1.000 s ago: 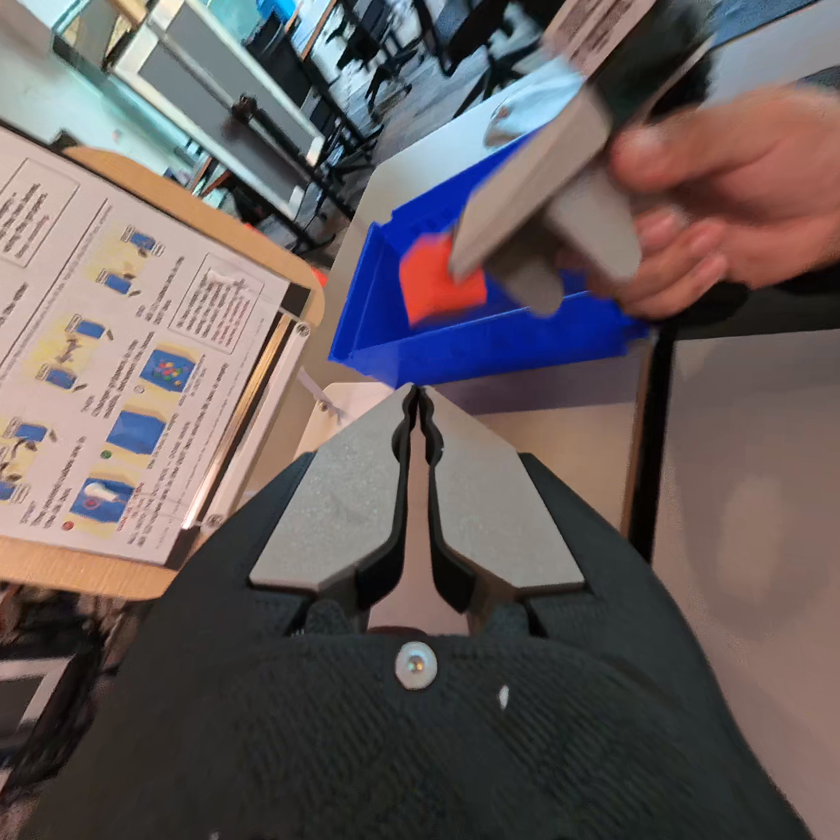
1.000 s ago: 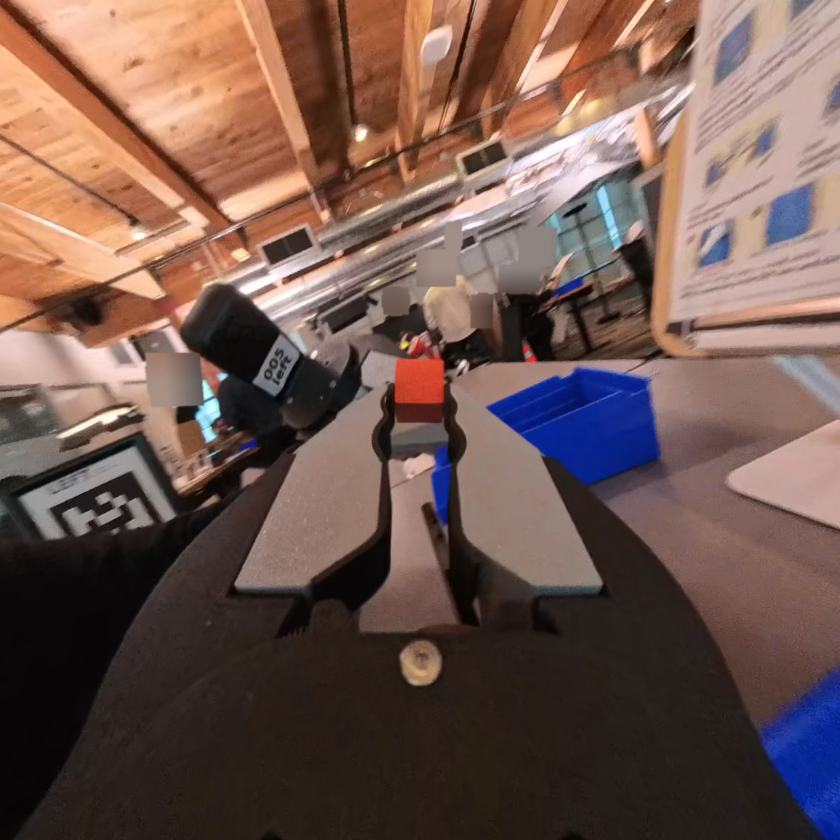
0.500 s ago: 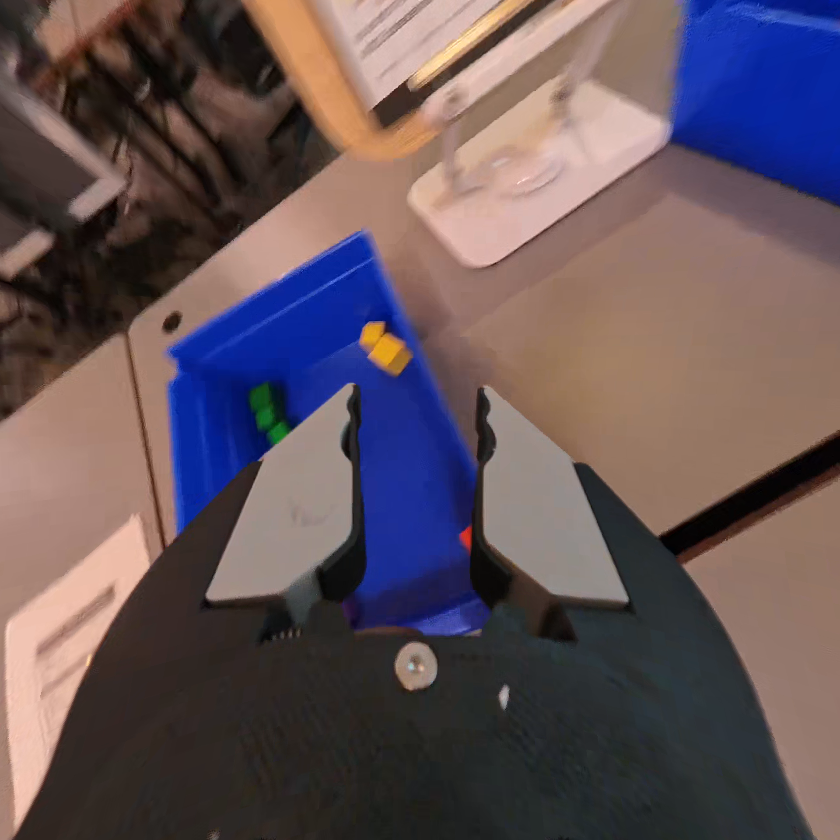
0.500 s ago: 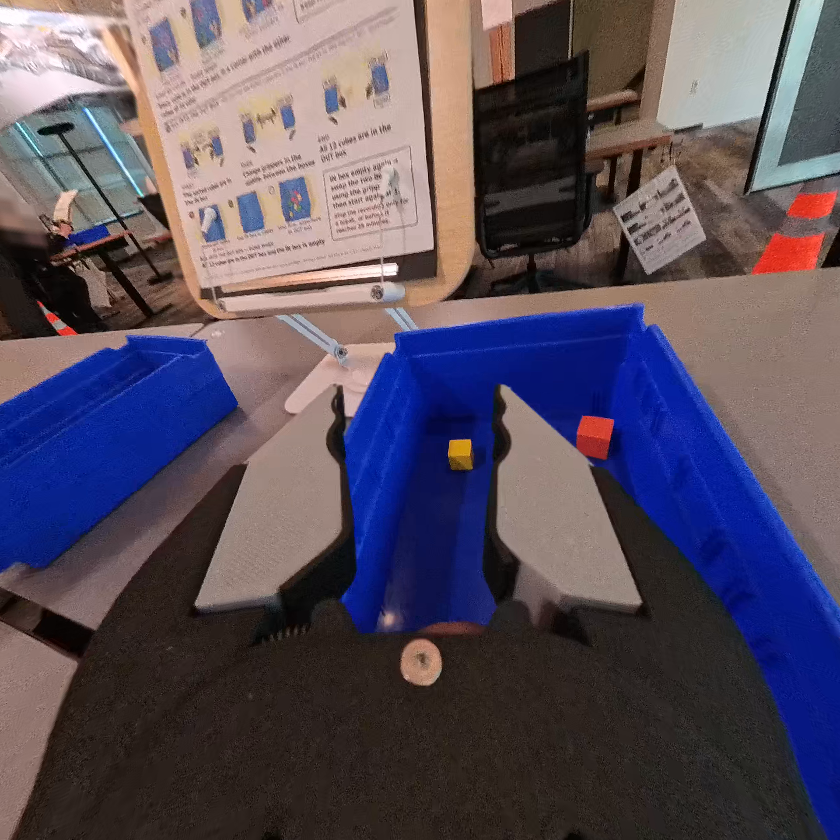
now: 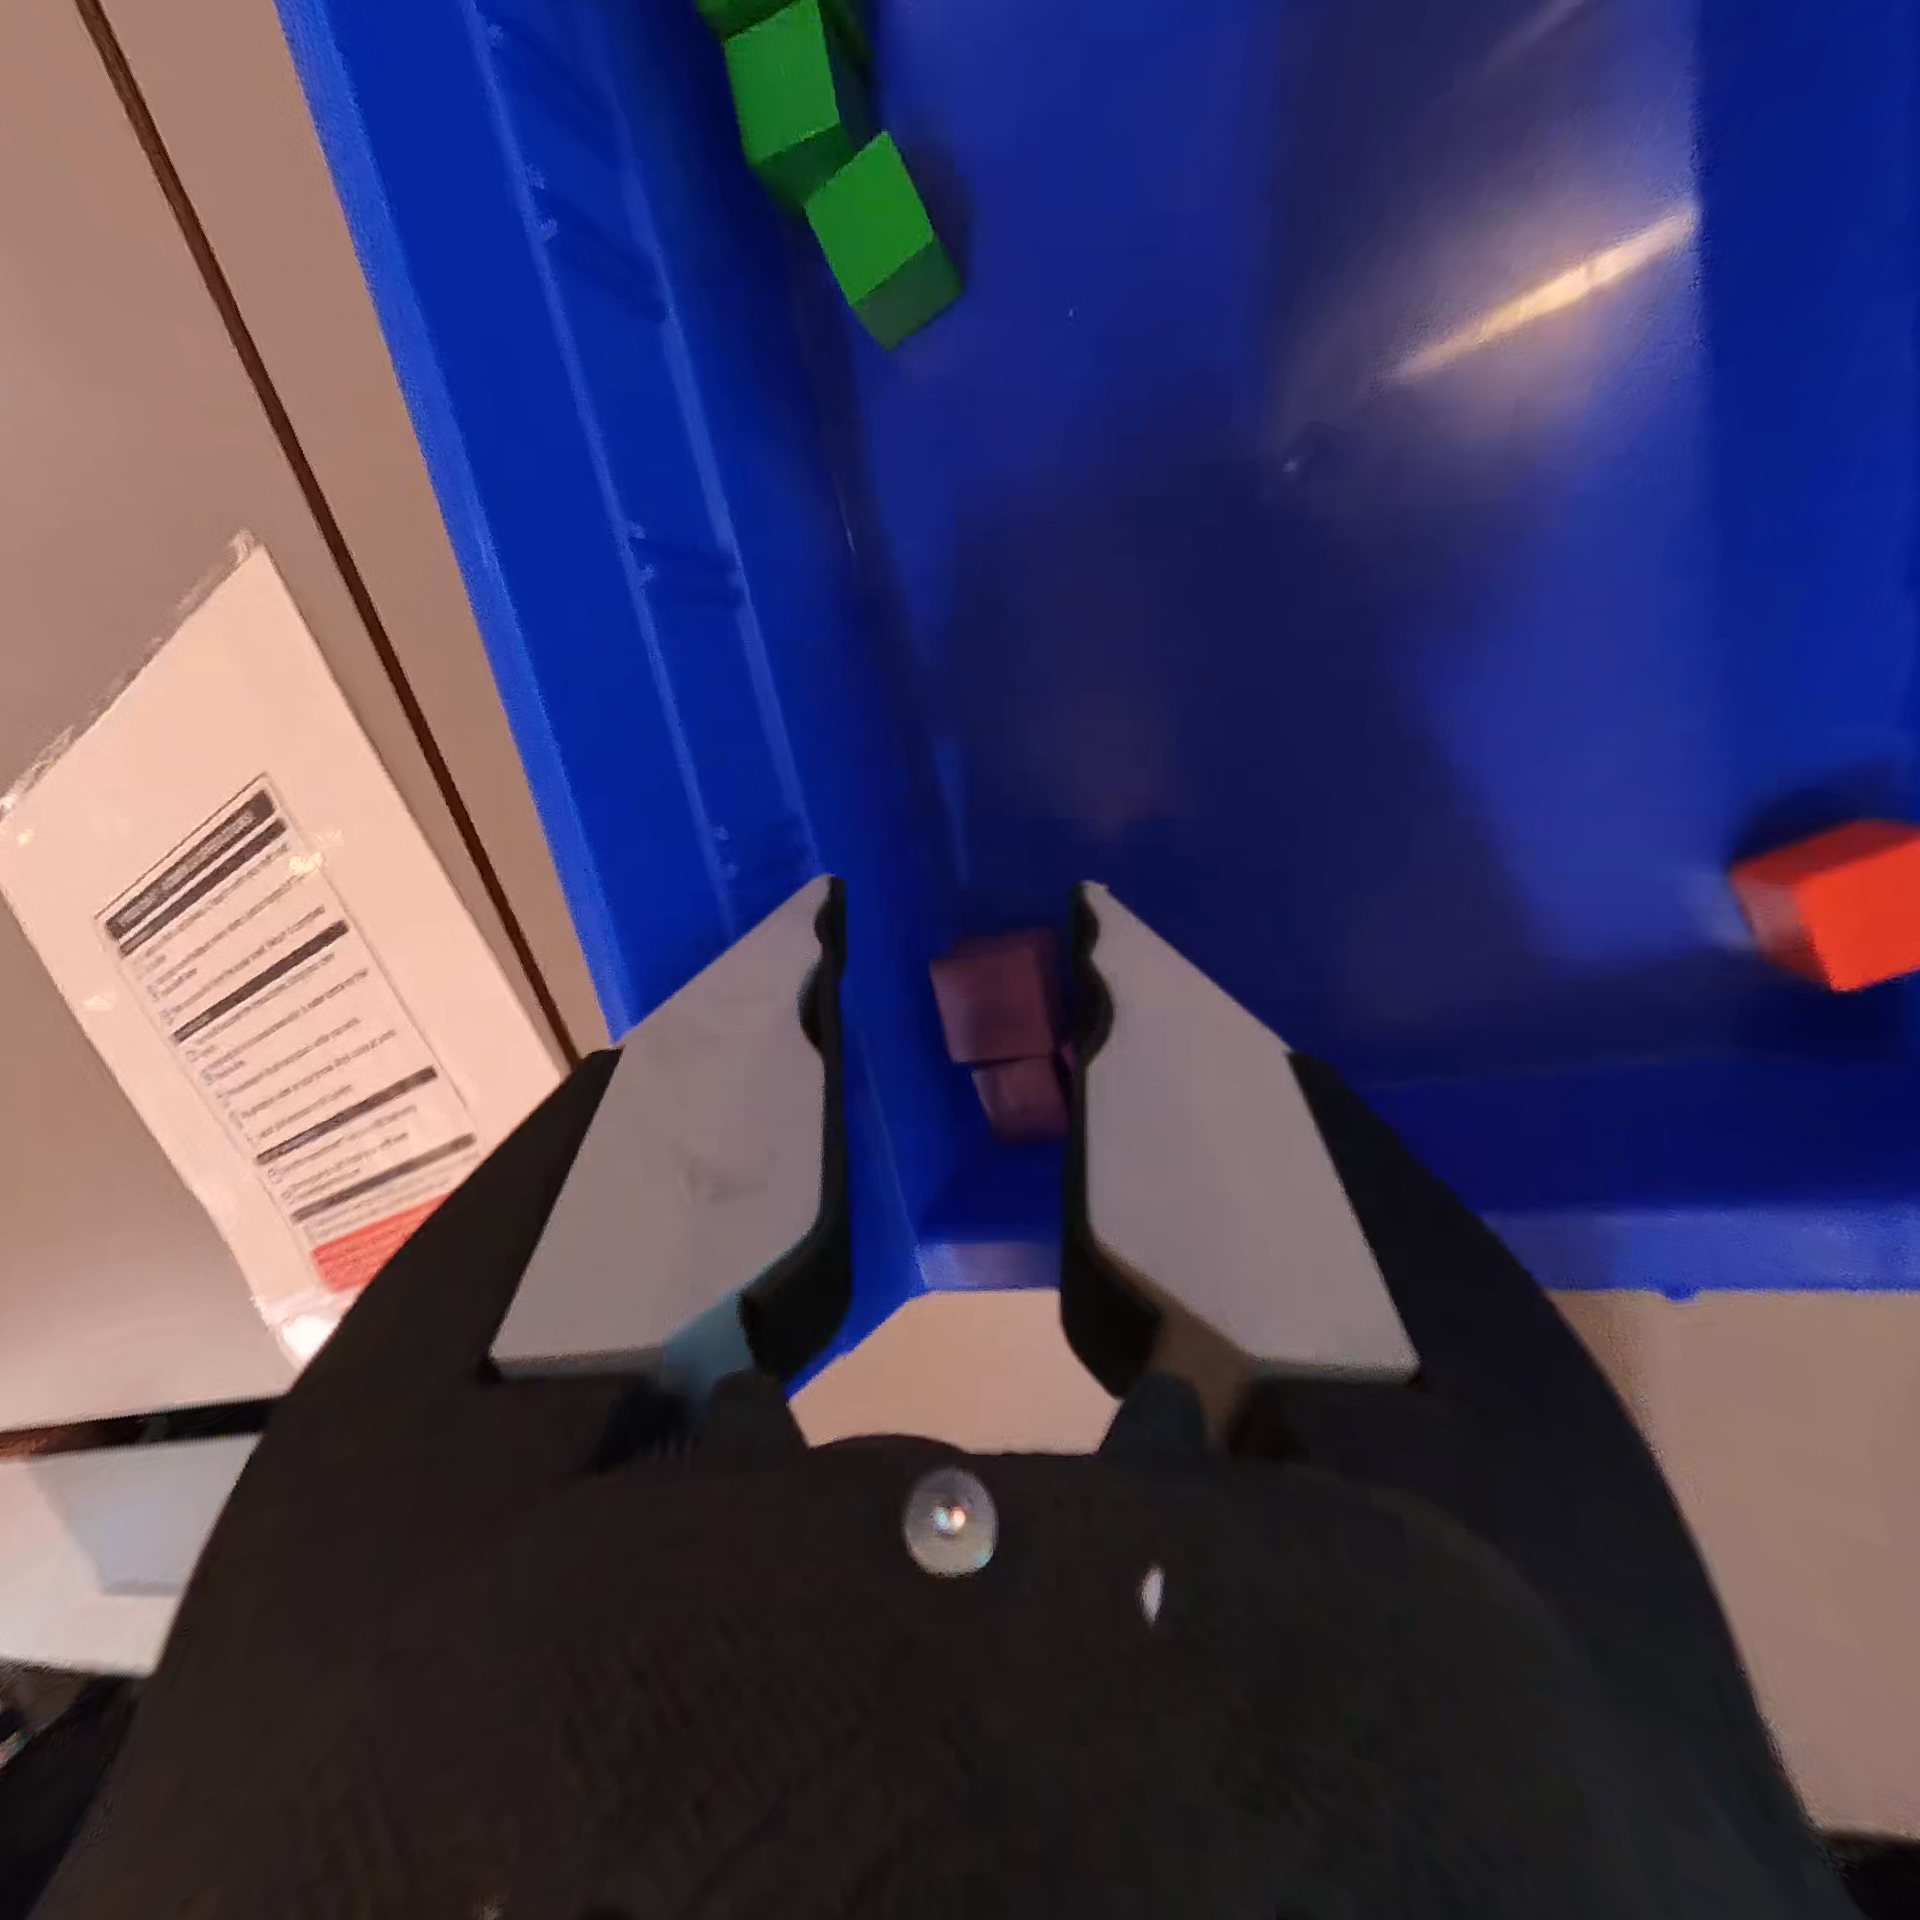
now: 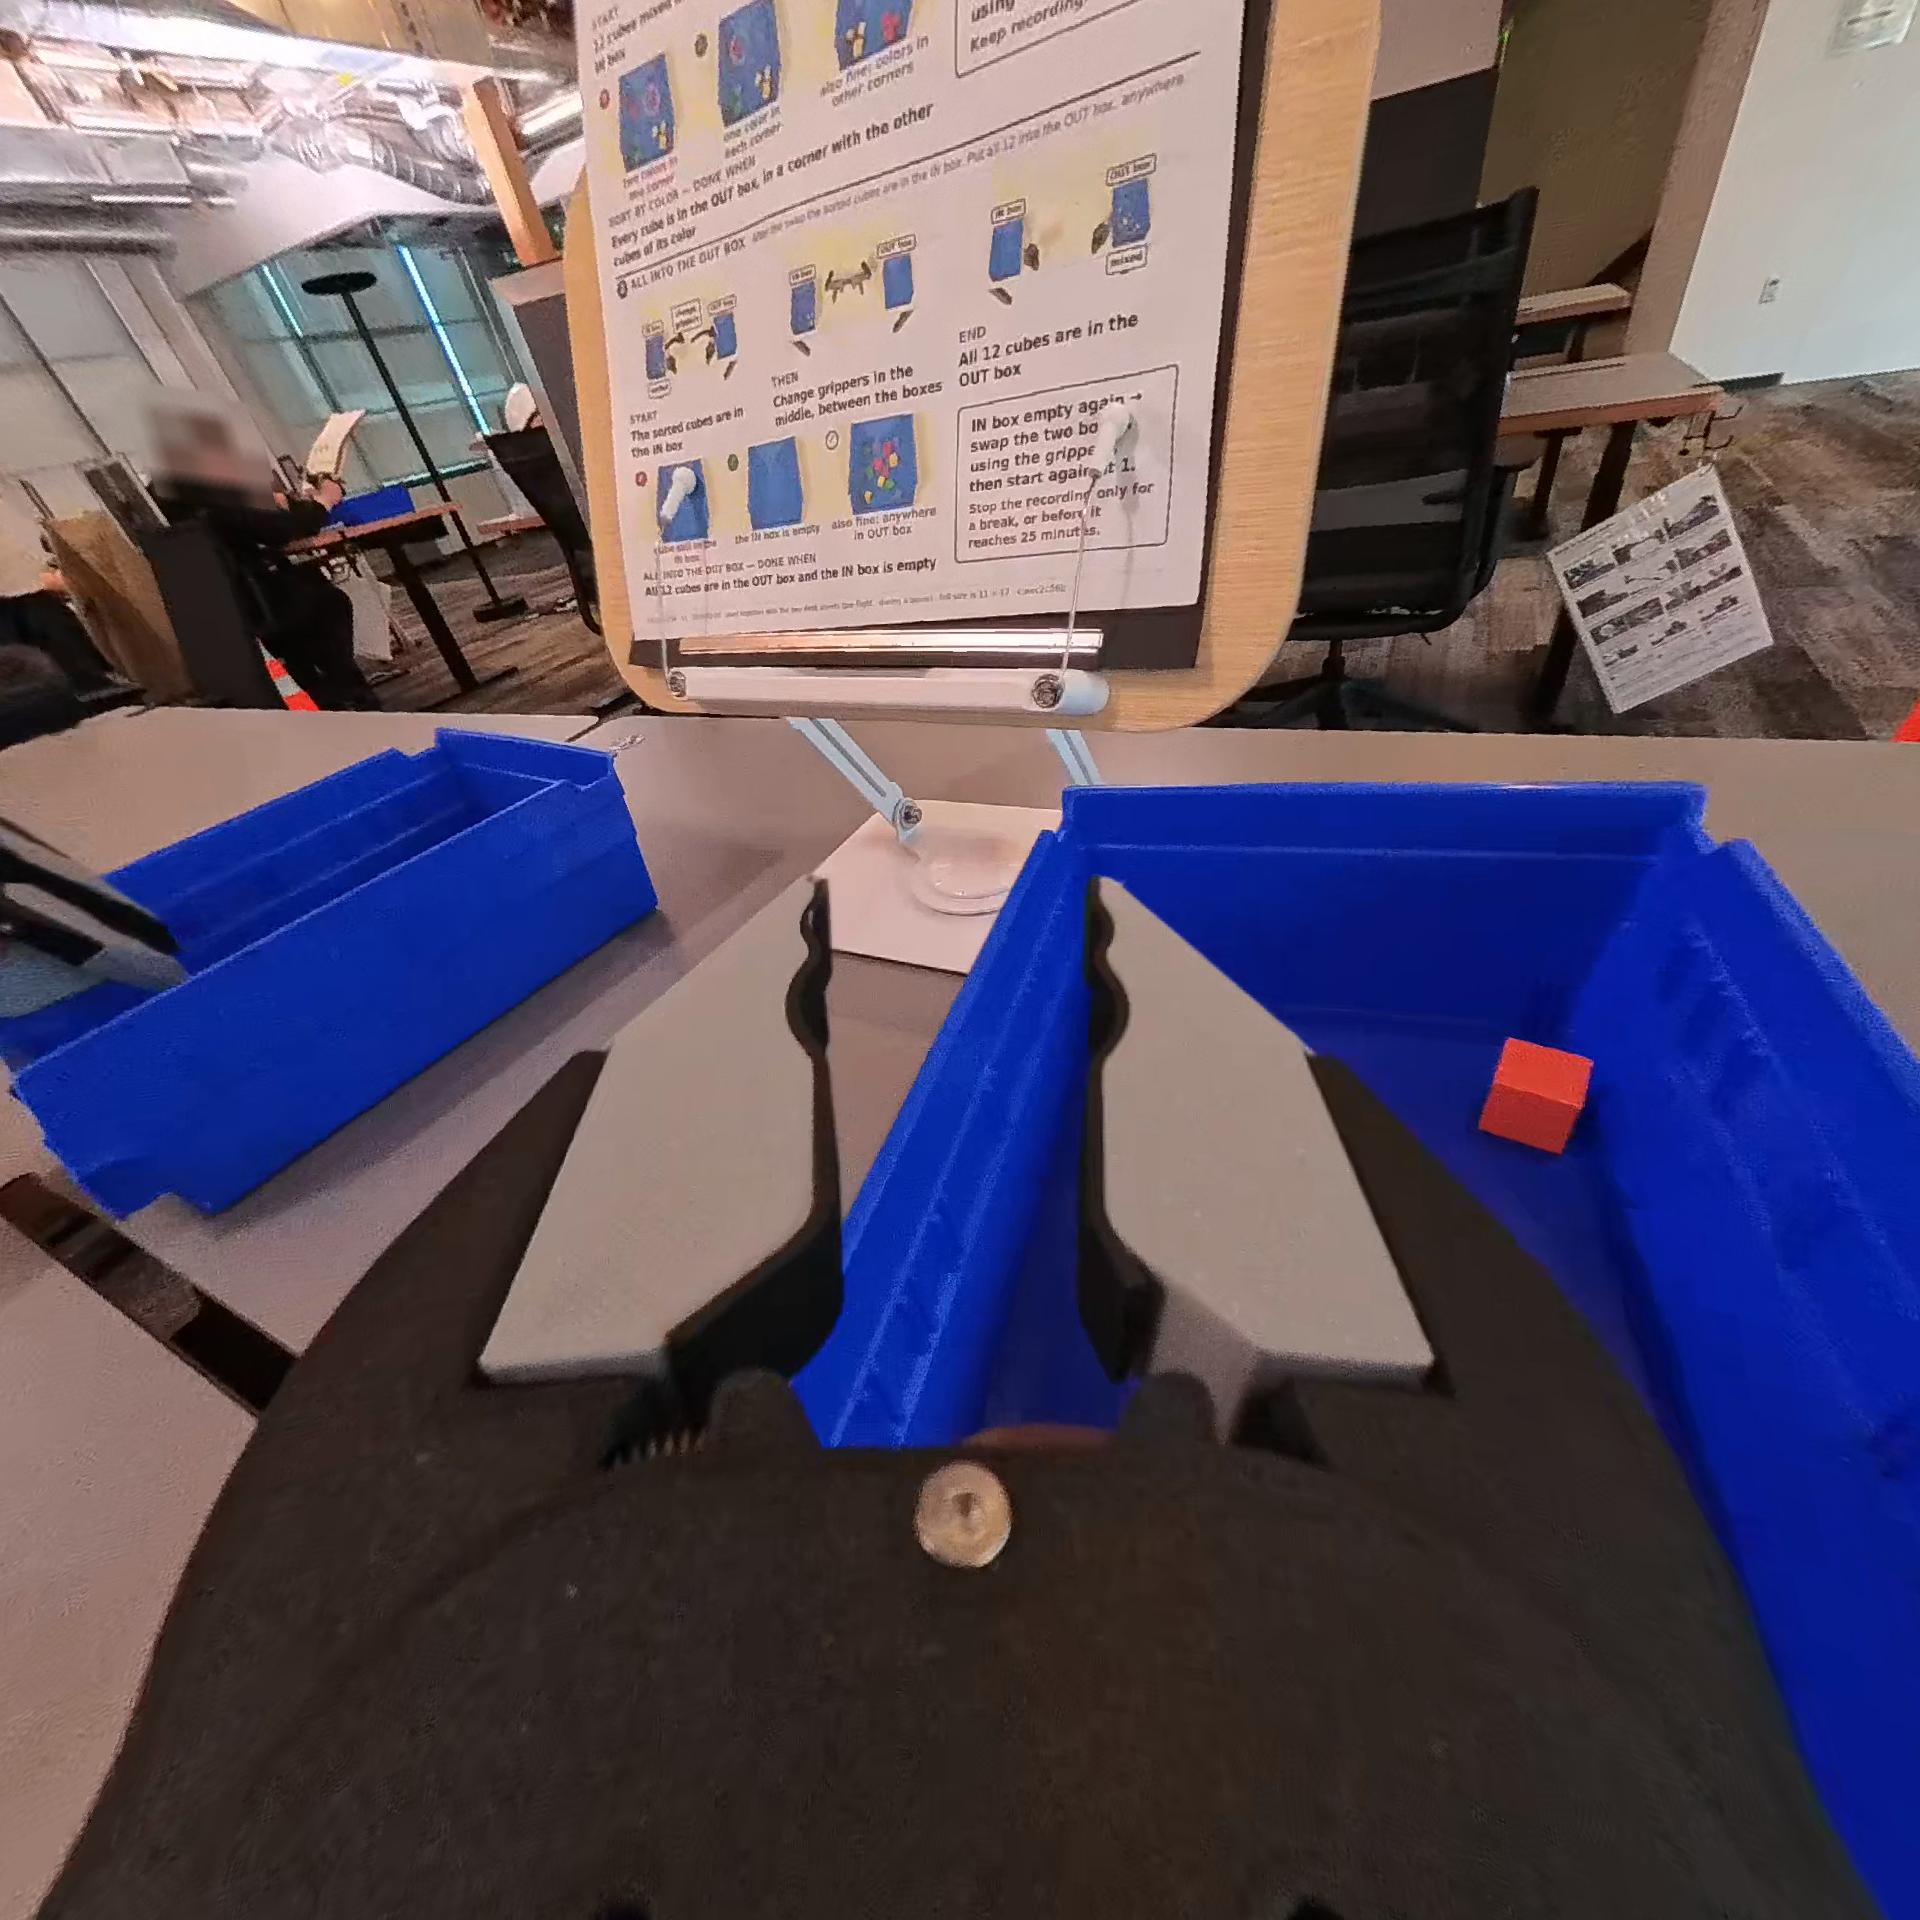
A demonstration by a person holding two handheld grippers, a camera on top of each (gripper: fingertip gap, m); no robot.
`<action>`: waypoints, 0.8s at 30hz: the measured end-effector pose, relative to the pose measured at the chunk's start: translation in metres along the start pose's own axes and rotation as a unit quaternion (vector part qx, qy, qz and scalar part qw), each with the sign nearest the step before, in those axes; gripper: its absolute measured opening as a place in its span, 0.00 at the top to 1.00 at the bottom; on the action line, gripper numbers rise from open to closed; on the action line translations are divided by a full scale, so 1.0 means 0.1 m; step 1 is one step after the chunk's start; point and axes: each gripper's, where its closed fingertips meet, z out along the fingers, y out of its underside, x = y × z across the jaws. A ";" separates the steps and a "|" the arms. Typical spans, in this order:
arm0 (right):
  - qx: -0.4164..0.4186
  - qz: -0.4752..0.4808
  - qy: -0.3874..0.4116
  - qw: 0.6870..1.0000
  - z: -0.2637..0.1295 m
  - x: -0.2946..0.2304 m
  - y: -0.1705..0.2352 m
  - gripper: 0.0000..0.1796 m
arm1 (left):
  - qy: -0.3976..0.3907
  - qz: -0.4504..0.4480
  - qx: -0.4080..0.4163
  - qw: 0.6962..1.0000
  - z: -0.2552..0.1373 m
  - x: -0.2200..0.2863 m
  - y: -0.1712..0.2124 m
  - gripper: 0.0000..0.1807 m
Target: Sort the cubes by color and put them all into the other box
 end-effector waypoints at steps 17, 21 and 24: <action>0.015 -0.009 -0.036 0.999 -0.01 -0.21 -0.09 0.74 | -0.025 0.071 -0.230 0.970 0.07 0.21 0.54 0.77; 0.021 0.003 -0.043 0.999 -0.03 -0.20 -0.10 0.74 | -0.006 0.056 -0.231 0.971 0.08 0.21 0.53 0.71; 0.023 0.007 -0.047 0.999 -0.04 -0.21 -0.11 0.74 | -0.018 0.054 -0.223 0.973 0.12 0.16 0.50 0.72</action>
